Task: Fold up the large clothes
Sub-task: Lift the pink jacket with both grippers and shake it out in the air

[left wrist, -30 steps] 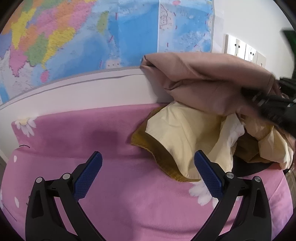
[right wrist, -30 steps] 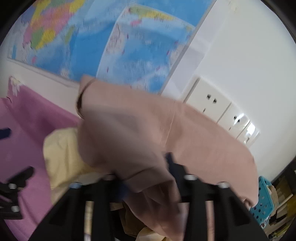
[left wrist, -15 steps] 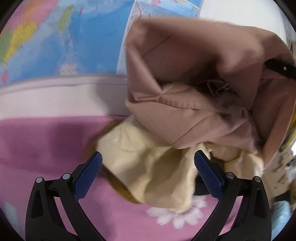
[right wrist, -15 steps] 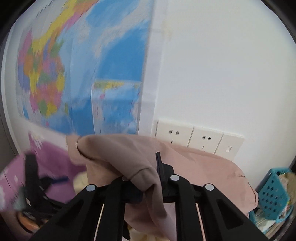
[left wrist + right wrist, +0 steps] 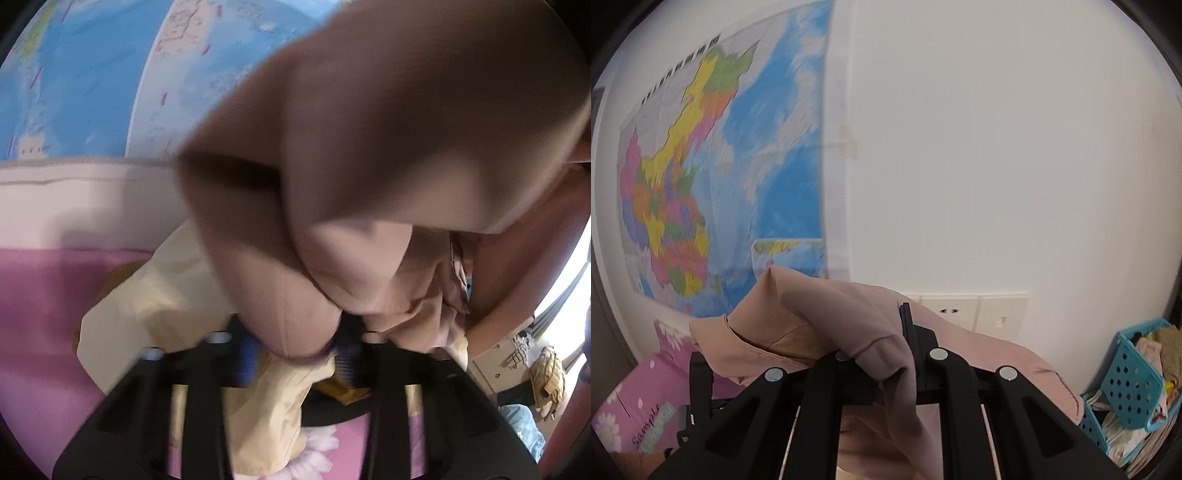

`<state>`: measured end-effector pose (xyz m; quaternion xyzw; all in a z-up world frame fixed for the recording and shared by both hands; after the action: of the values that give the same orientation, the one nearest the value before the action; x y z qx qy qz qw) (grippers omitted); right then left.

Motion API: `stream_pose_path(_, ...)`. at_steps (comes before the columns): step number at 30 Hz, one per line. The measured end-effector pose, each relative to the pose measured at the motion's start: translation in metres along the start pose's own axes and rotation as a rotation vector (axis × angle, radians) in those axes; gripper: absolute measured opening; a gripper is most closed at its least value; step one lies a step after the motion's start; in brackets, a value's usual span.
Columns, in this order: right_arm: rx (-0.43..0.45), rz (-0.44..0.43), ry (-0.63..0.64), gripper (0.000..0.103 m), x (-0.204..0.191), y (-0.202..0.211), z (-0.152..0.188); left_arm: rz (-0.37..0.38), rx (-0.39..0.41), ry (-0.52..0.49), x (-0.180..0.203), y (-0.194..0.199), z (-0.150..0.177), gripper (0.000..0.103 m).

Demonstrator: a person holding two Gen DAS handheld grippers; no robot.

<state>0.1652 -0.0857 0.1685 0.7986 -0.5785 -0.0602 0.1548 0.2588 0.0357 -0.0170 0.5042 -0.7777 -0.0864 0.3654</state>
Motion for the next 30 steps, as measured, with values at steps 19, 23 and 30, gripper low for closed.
stream_pose_path(19,0.425,0.046,0.027,0.008,0.010,0.294,-0.101,0.170,0.423,-0.353,0.155,0.264,-0.062,0.015)
stream_pose_path(23,0.505,-0.056,0.034,0.008,-0.013,0.357,-0.103,0.121,0.529,-0.385,0.151,0.358,-0.058,0.015)
stream_pose_path(30,0.476,-0.328,0.019,0.008,-0.055,0.383,-0.064,-0.032,0.596,-0.422,0.117,0.475,-0.011,0.015)
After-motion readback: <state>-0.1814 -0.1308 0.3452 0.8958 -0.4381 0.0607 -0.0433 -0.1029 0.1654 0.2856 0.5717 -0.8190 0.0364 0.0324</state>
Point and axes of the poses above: each gripper's, at about its wrist camera, not at the fingertips, and y roughly against the way its jaws point, x to its right, z to its underside, the point moved 5 cm from there along -y, roughly the way its jaws point, and after that the axes turned 6 degrees about y, right-handed, at the moved point
